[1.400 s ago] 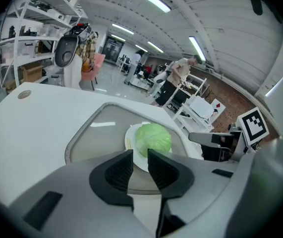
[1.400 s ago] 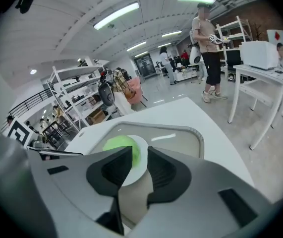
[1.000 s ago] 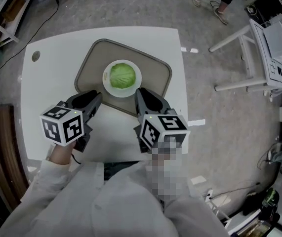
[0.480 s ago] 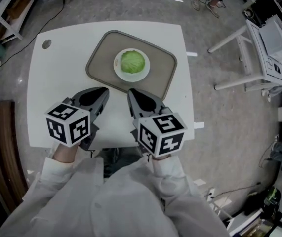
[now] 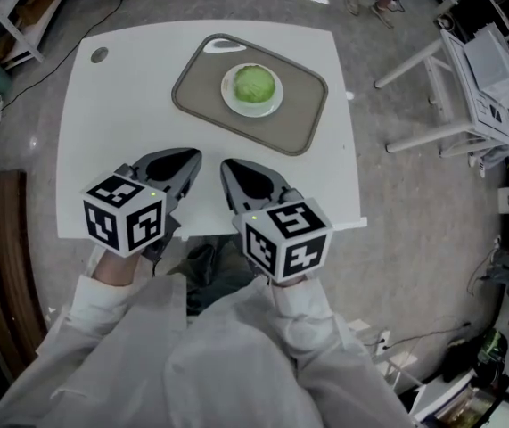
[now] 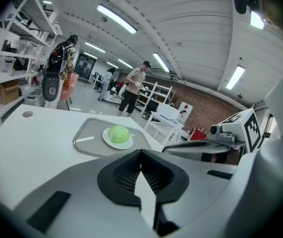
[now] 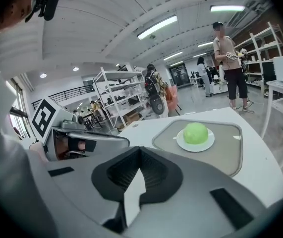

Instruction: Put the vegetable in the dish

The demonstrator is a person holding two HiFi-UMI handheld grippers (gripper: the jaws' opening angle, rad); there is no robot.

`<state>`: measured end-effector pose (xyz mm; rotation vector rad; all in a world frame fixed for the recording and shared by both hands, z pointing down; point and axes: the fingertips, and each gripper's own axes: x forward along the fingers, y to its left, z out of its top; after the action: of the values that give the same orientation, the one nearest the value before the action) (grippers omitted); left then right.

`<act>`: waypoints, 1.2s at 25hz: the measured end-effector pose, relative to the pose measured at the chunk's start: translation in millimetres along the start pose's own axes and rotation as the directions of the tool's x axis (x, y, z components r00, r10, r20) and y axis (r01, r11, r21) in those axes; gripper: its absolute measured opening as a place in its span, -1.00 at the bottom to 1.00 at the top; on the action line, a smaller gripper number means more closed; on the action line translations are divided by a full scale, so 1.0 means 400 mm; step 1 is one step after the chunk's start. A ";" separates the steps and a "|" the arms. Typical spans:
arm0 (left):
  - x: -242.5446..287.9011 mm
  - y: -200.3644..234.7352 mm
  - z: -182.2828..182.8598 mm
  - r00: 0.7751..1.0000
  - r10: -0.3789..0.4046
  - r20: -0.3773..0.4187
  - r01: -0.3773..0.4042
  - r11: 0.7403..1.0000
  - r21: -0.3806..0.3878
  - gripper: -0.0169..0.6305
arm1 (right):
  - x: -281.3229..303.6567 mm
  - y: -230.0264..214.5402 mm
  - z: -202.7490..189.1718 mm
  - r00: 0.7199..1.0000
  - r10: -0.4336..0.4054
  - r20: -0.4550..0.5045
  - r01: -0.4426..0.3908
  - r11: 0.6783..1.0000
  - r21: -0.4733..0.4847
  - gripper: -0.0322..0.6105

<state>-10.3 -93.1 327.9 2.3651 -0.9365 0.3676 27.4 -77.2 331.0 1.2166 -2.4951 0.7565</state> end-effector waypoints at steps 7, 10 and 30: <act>-0.065 -0.026 -0.036 1.000 0.003 0.003 -0.003 1.000 0.009 -0.92 | -0.021 0.071 -0.024 1.000 -0.007 0.009 0.007 1.000 -0.022 -0.86; -0.086 -0.028 -0.044 1.000 0.006 -0.003 -0.006 1.000 0.010 -0.92 | -0.028 0.085 -0.025 1.000 -0.013 0.007 0.013 0.999 -0.029 -0.86; -0.069 -0.041 -0.029 0.997 0.077 0.018 -0.076 0.996 -0.046 -0.92 | -0.022 0.093 0.006 0.985 0.122 -0.124 -0.142 0.976 -0.164 -0.86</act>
<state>-19.0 -61.6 318.5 2.3006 -1.0366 0.3496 3.6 -53.7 312.5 0.9308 -2.5073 0.6067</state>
